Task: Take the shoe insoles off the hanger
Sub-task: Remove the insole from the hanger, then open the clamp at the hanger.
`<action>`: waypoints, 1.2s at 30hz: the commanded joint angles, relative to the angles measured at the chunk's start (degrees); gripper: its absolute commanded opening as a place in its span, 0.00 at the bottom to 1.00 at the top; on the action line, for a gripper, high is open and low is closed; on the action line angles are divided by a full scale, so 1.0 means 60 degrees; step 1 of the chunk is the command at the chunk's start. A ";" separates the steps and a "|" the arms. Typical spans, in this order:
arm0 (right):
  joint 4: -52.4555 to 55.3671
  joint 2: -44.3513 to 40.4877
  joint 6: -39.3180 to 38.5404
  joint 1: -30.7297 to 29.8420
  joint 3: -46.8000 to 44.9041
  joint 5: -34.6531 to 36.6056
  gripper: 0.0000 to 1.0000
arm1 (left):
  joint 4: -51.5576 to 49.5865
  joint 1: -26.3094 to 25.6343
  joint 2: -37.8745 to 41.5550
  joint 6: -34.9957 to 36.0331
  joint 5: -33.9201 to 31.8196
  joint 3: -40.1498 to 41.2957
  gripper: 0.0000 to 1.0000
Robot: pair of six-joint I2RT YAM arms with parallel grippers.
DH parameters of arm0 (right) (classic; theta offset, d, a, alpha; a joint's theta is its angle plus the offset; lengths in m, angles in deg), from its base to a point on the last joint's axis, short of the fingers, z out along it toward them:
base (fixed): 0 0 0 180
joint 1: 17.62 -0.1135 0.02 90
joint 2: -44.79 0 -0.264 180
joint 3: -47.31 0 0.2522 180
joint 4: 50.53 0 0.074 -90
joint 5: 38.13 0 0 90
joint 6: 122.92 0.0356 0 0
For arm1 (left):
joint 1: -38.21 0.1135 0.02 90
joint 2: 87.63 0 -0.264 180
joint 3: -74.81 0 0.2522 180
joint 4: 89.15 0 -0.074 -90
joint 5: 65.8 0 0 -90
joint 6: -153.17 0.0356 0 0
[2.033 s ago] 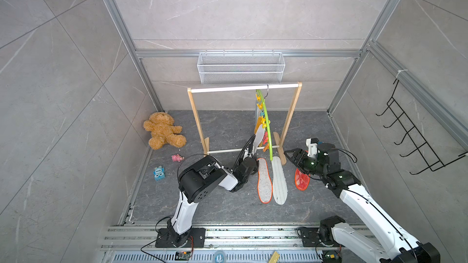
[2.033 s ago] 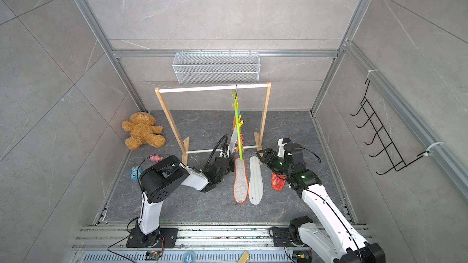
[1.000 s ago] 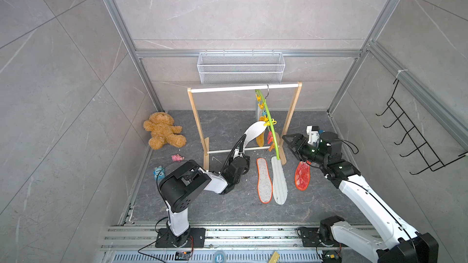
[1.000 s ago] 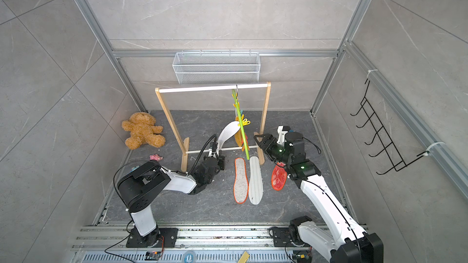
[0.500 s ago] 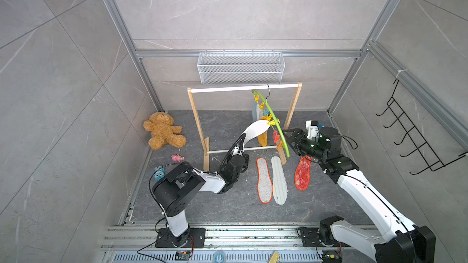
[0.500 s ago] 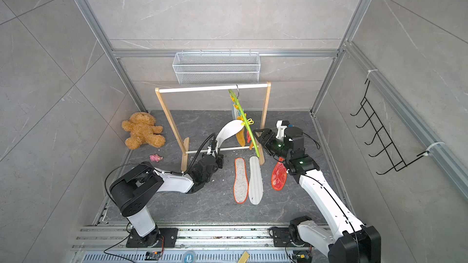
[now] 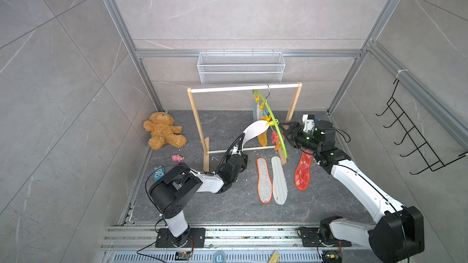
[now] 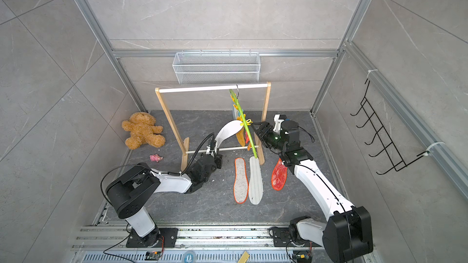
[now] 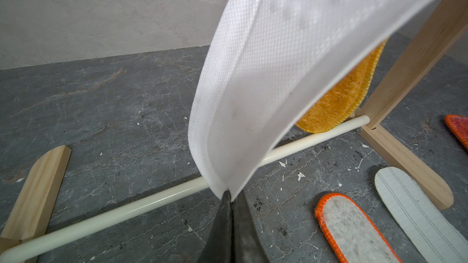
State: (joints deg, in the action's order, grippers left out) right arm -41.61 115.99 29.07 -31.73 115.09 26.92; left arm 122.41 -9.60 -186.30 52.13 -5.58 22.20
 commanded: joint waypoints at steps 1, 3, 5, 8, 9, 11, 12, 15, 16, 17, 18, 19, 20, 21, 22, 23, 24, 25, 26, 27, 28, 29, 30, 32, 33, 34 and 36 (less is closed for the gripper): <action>-0.0932 0.0173 0.0438 0.0034 0.0338 -0.0294 0.67 | 0.0269 0.0073 0.0500 0.0172 0.0048 0.0029 0.00; -0.1029 0.0224 0.0494 0.0024 0.0357 -0.0277 0.67 | 0.0269 0.0099 0.0551 0.0182 0.0056 0.0066 0.00; -0.1157 0.0301 0.0590 0.0031 0.0371 -0.0294 0.68 | 0.0265 0.0130 0.0603 0.0173 0.0080 0.0087 0.00; -0.1370 0.0454 0.0731 -0.0007 0.0372 -0.0320 0.69 | 0.0240 0.0161 0.0654 0.0215 0.0151 0.0074 0.00; -0.1417 0.0502 0.0752 -0.0021 0.0379 -0.0311 0.69 | 0.0240 0.0163 0.0655 0.0215 0.0161 0.0074 0.00; -0.1525 0.0604 0.0806 -0.0036 0.0372 -0.0295 0.69 | 0.0234 0.0175 0.0655 0.0215 0.0178 0.0059 0.00; -0.1590 0.0667 0.0825 -0.0049 0.0372 -0.0280 0.68 | 0.0224 0.0190 0.0655 0.0215 0.0188 0.0045 0.00; -0.1756 0.0814 0.0899 -0.0065 0.0393 -0.0257 0.65 | 0.0181 0.0201 0.0655 0.0197 0.0251 0.0030 0.00; -0.1784 0.0861 0.0894 -0.0066 0.0412 -0.0246 0.65 | 0.0170 0.0204 0.0647 0.0183 0.0261 0.0017 0.00; -0.1813 0.0888 0.0917 -0.0066 0.0414 -0.0238 0.64 | 0.0166 0.0200 0.0654 0.0175 0.0275 0.0015 0.00; -0.1843 0.0920 0.0916 -0.0075 0.0423 -0.0236 0.64 | 0.0171 0.0192 0.0655 0.0180 0.0281 0.0015 0.00; -0.1857 0.0960 0.0932 -0.0083 0.0436 -0.0236 0.63 | 0.0156 0.0204 0.0655 0.0172 0.0277 0.0015 0.00; -0.1898 0.0991 0.0946 -0.0075 0.0454 -0.0236 0.62 | 0.0162 0.0197 0.0655 0.0172 0.0287 0.0019 0.00; -0.1943 0.1035 0.0950 -0.0094 0.0458 -0.0233 0.62 | 0.0141 0.0202 0.0655 0.0171 0.0293 0.0016 0.00; -0.1981 0.1074 0.0983 -0.0109 0.0474 -0.0236 0.62 | 0.0148 0.0207 0.0655 0.0157 0.0305 0.0015 0.00; -0.2024 0.1108 0.0995 -0.0109 0.0453 -0.0229 0.62 | 0.0152 0.0193 0.0644 0.0146 0.0322 0.0004 0.00; -0.2085 0.1147 0.1028 -0.0124 0.0448 -0.0235 0.61 | 0.0152 0.0200 0.0640 0.0142 0.0343 0.0001 0.00; -0.2135 0.1178 0.1055 -0.0126 0.0451 -0.0236 0.60 | 0.0137 0.0205 0.0638 0.0141 0.0363 0.0001 0.00; -0.2205 0.1213 0.1079 -0.0138 0.0456 -0.0249 0.58 | 0.0135 0.0196 0.0640 0.0125 0.0375 -0.0014 0.00; -0.2256 0.1250 0.1106 -0.0150 0.0458 -0.0239 0.57 | 0.0123 0.0198 0.0640 0.0118 0.0385 -0.0014 0.00; -0.2307 0.1279 0.1120 -0.0152 0.0461 -0.0247 0.56 | 0.0115 0.0191 0.0640 0.0121 0.0395 -0.0014 0.00; -0.2354 0.1301 0.1153 -0.0162 0.0473 -0.0239 0.54 | 0.0110 0.0200 0.0640 0.0109 0.0407 -0.0014 0.00; -0.2371 0.1330 0.1161 -0.0168 0.0471 -0.0236 0.53 | 0.0094 0.0204 0.0640 0.0113 0.0408 -0.0014 0.00; -0.2427 0.1374 0.1173 -0.0169 0.0489 -0.0236 0.51 | 0.0075 0.0197 0.0654 0.0097 0.0410 -0.0016 0.00; -0.2455 0.1402 0.1186 -0.0182 0.0489 -0.0236 0.50 | 0.0078 0.0204 0.0655 0.0087 0.0408 -0.0014 0.00; -0.2472 0.1426 0.1209 -0.0177 0.0488 -0.0236 0.49 | 0.0078 0.0209 0.0655 0.0094 0.0410 -0.0007 0.00; -0.2547 0.1463 0.1250 -0.0196 0.0489 -0.0236 0.46 | 0.0064 0.0197 0.0669 0.0079 0.0414 0.0004 0.00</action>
State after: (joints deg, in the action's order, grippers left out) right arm -54.44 123.86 36.13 -32.47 116.43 25.87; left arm 121.80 -8.62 -184.42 52.52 -3.65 22.53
